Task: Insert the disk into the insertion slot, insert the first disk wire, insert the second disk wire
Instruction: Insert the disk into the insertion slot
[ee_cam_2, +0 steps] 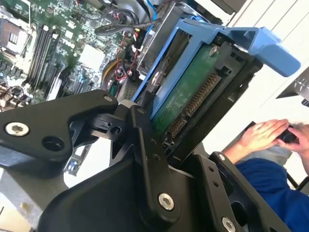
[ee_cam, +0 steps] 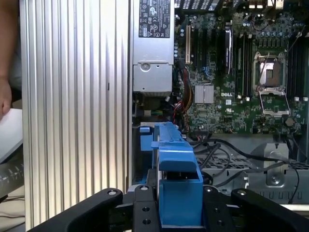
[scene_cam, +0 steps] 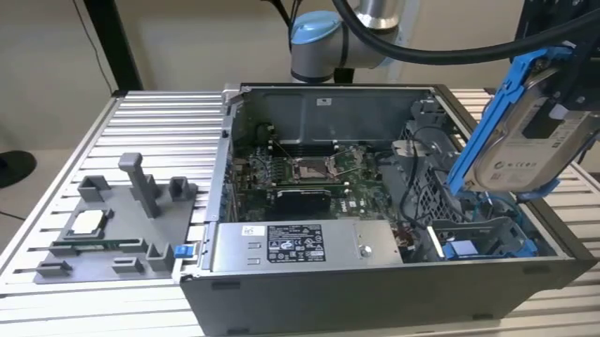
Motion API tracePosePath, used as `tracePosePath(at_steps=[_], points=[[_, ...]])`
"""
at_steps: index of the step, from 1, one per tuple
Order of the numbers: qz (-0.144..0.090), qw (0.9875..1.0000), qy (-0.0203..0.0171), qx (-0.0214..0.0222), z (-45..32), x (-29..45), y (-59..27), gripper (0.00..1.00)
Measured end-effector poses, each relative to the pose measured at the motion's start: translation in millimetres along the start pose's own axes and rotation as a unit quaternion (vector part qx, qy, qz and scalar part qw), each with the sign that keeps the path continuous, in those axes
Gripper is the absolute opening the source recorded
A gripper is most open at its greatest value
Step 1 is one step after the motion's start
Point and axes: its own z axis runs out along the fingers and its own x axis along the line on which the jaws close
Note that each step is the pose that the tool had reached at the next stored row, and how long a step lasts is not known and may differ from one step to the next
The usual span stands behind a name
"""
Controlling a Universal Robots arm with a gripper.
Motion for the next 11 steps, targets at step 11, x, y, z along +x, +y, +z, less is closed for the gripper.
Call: tracePosePath(at_steps=[11], points=[[0.000,1.0000,0.0000,0.0000,8.5,0.0,-0.4,0.00]])
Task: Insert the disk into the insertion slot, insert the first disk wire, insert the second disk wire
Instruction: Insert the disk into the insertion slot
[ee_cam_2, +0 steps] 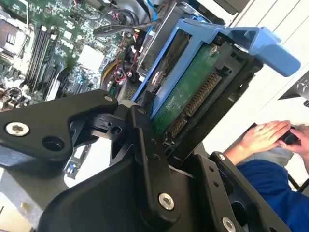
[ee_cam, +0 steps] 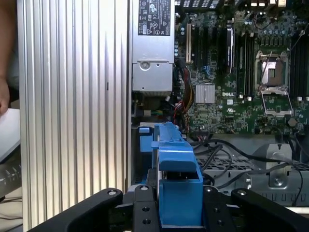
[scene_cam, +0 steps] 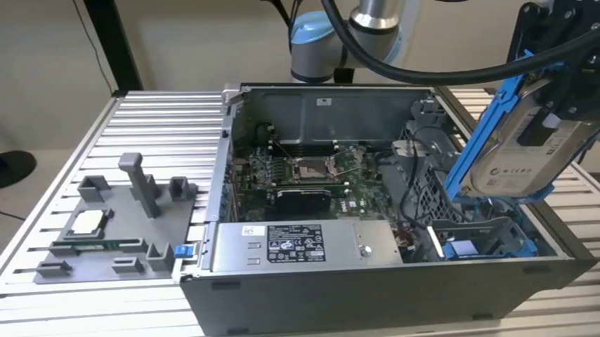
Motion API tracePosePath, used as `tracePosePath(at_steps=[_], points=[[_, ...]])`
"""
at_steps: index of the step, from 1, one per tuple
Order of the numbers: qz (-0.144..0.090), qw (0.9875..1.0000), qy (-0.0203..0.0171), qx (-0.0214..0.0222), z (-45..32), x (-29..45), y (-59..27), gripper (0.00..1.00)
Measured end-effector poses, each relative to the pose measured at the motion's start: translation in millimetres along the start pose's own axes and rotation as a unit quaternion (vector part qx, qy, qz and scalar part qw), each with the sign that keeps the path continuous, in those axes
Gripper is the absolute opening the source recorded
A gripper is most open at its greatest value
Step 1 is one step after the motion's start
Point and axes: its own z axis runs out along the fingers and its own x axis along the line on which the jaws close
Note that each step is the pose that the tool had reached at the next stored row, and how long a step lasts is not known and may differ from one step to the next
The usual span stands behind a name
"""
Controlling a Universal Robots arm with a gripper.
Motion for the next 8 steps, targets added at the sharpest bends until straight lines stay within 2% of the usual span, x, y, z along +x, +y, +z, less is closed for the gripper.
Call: tracePosePath(at_steps=[8], points=[[0.000,1.0000,0.0000,0.0000,4.6,-0.1,-0.2,0.00]])
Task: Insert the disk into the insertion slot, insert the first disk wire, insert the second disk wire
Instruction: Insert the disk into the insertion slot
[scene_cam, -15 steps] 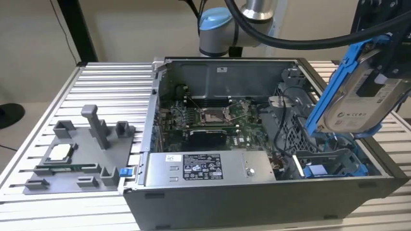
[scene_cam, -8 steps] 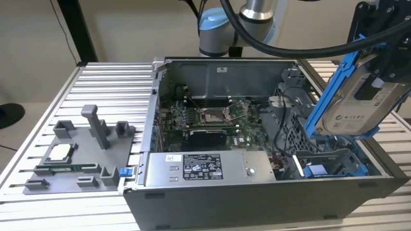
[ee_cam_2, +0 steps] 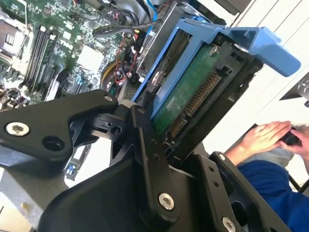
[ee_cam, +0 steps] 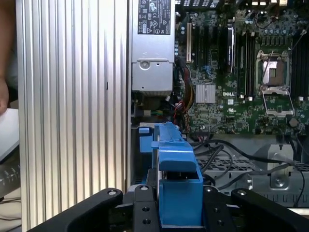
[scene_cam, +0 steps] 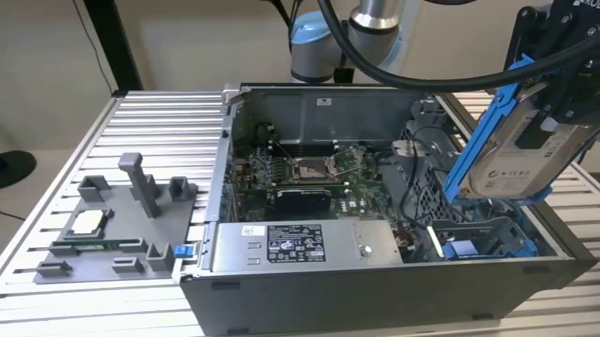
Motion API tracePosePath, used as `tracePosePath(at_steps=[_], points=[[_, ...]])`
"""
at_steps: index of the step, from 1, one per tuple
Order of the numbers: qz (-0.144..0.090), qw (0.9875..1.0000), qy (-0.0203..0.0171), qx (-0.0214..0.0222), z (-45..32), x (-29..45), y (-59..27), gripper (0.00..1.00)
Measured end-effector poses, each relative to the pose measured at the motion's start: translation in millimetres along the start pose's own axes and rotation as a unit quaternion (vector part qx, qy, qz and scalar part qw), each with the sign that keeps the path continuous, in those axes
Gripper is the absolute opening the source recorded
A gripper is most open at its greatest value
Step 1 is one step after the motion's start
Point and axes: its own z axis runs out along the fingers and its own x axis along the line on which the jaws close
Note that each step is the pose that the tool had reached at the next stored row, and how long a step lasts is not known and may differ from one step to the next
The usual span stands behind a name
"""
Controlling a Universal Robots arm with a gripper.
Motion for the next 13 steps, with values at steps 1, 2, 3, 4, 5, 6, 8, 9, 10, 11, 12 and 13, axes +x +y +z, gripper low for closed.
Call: tracePosePath(at_steps=[1,2,3,4,5,6,8,9,10,11,12,13], points=[[0.000,1.0000,0.0000,0.0000,1.1,0.0,0.0,0.00],[0.000,1.0000,0.0000,0.0000,2.2,0.0,-0.1,0.00],[0.000,1.0000,0.0000,0.0000,3.4,0.0,-0.1,0.00],[0.000,1.0000,-0.0001,0.0000,4.5,0.0,-0.2,0.00],[0.000,1.0000,0.0000,0.0000,5.5,0.0,-0.2,0.00],[0.000,1.0000,0.0000,0.0000,6.5,0.0,-0.3,0.00],[0.000,1.0000,0.0000,0.0000,8.5,0.0,-0.6,0.00],[0.000,1.0000,-0.0001,0.0000,9.6,0.0,-0.9,0.00],[0.001,1.0000,-0.0002,0.0000,10.6,0.0,-1.0,0.00],[0.002,1.0000,-0.0004,0.0000,11.6,0.0,-1.1,0.00],[0.002,1.0000,-0.0005,0.0000,12.5,0.0,-1.2,0.00],[0.003,1.0000,-0.0006,0.0000,13.4,0.0,-1.4,0.00]])
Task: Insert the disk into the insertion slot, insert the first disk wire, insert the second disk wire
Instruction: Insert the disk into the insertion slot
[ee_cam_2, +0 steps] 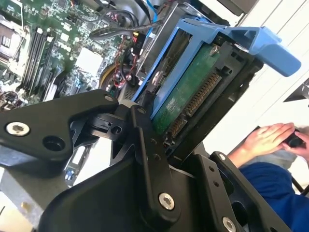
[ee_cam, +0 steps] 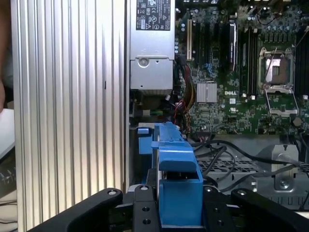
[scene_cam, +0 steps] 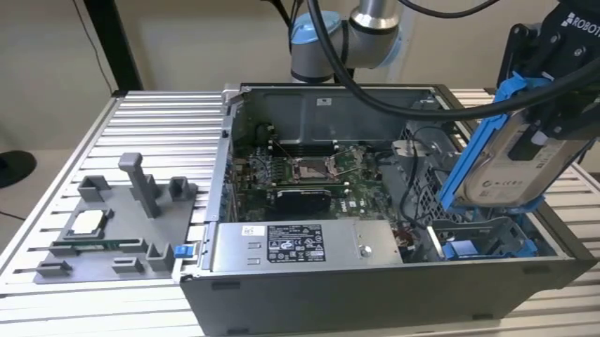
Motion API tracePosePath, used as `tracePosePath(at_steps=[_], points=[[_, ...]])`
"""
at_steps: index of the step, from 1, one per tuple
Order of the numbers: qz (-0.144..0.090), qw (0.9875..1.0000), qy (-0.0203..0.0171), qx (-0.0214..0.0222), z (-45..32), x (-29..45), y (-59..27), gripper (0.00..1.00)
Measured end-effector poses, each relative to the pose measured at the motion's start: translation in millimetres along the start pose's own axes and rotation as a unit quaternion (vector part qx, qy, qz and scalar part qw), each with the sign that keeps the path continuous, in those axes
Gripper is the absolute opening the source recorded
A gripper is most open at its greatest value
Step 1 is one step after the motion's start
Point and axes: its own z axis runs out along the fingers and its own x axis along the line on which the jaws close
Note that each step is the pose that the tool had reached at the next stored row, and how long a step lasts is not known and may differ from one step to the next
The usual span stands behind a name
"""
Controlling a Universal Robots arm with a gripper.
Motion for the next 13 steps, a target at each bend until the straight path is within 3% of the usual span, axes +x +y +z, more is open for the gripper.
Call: tracePosePath(at_steps=[13], points=[[0.000,1.0000,-0.0005,0.0000,7.7,-0.2,-7.3,0.00]])
